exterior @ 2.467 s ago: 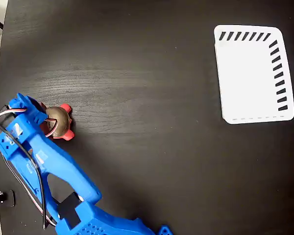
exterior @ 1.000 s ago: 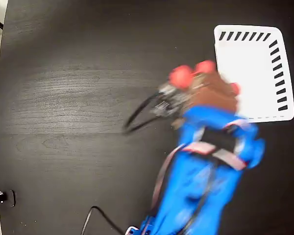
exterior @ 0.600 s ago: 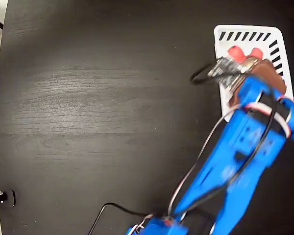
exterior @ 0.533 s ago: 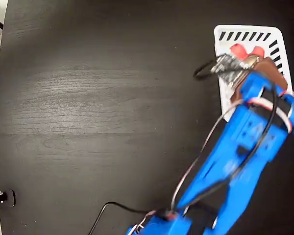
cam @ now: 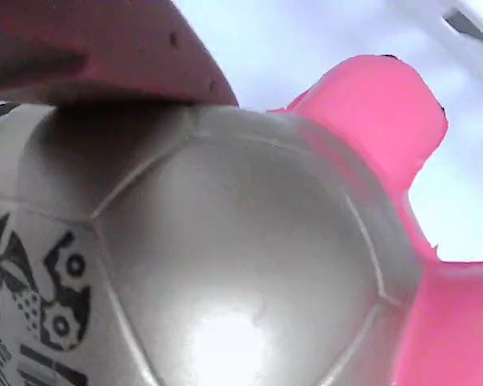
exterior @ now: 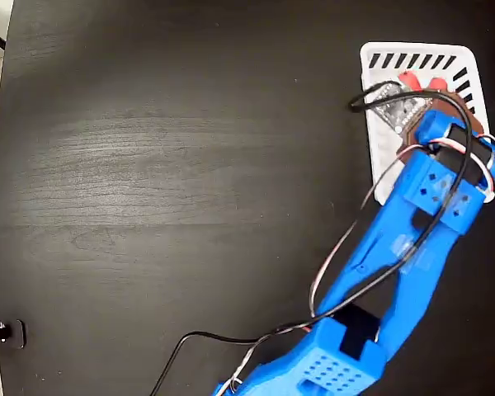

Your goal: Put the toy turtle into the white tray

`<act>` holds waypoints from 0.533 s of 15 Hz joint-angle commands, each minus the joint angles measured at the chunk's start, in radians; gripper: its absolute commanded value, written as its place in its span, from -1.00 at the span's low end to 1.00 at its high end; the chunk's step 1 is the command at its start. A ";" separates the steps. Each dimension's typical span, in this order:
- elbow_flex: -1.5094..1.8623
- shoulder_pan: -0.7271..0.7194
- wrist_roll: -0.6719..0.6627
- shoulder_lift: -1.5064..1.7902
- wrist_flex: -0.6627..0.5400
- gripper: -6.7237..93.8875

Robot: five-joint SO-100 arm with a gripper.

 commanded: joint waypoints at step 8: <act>-0.006 0.006 -0.014 0.018 0.011 0.37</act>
